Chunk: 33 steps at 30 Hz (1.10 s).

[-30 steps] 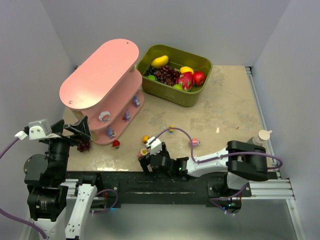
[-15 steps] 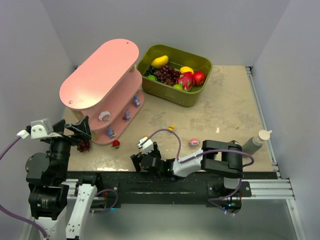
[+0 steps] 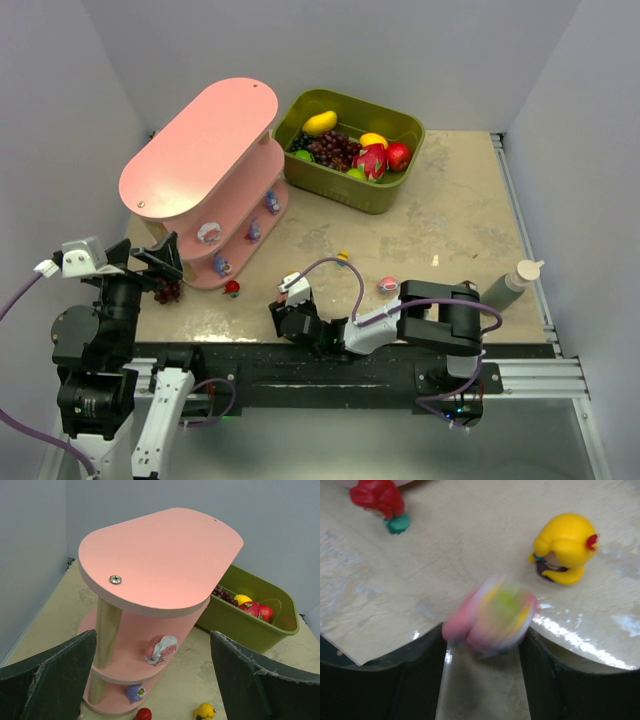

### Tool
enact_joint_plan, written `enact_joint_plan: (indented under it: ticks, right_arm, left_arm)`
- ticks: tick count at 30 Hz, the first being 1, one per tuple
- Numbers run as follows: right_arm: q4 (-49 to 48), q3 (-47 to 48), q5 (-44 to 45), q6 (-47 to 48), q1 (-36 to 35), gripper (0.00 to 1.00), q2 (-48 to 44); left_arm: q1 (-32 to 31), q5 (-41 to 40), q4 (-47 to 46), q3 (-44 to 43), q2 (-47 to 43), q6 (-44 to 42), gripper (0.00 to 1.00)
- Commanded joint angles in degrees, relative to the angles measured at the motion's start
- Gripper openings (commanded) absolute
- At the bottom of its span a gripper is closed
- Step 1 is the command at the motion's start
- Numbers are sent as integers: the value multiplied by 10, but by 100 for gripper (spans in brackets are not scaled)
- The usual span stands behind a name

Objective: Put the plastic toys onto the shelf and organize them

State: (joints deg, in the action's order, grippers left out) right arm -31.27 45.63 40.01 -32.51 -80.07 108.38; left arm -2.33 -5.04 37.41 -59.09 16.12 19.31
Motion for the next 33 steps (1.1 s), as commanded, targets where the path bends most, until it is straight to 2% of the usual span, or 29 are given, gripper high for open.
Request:
enact_joint_plan:
  ticks: [1, 3, 6, 11, 17, 21, 26, 29, 33]
  right_arm:
    - [12, -12, 18, -17, -1, 45, 10]
    - [18, -10, 20, -15, -2, 38, 3]
    - [21, -9, 15, -7, -2, 33, -14]
    - [23, -15, 4, -3, -3, 34, -29]
    - [11, -33, -22, -12, -2, 49, -62]
    - [62, -9, -19, 5, -3, 59, -101]
    - [140, 41, 6, 32, -1, 64, -170]
    - [203, 81, 22, 38, 9, 68, -180]
    - [254, 108, -9, 17, 58, 70, -191]
  left_arm:
    - [3, 7, -22, 4, -2, -11, 99]
    - [2, 9, -22, 5, 0, -11, 100]
    - [2, 10, -20, 6, -2, -11, 100]
    - [2, 13, -16, 6, -3, -9, 100]
    - [2, 18, -15, -1, -1, -6, 100]
    - [2, 26, -20, 2, 0, -2, 100]
    - [2, 28, -23, 2, 1, -1, 100]
    - [2, 31, -25, 4, 1, -1, 100]
    - [2, 34, -24, 5, 0, -1, 100]
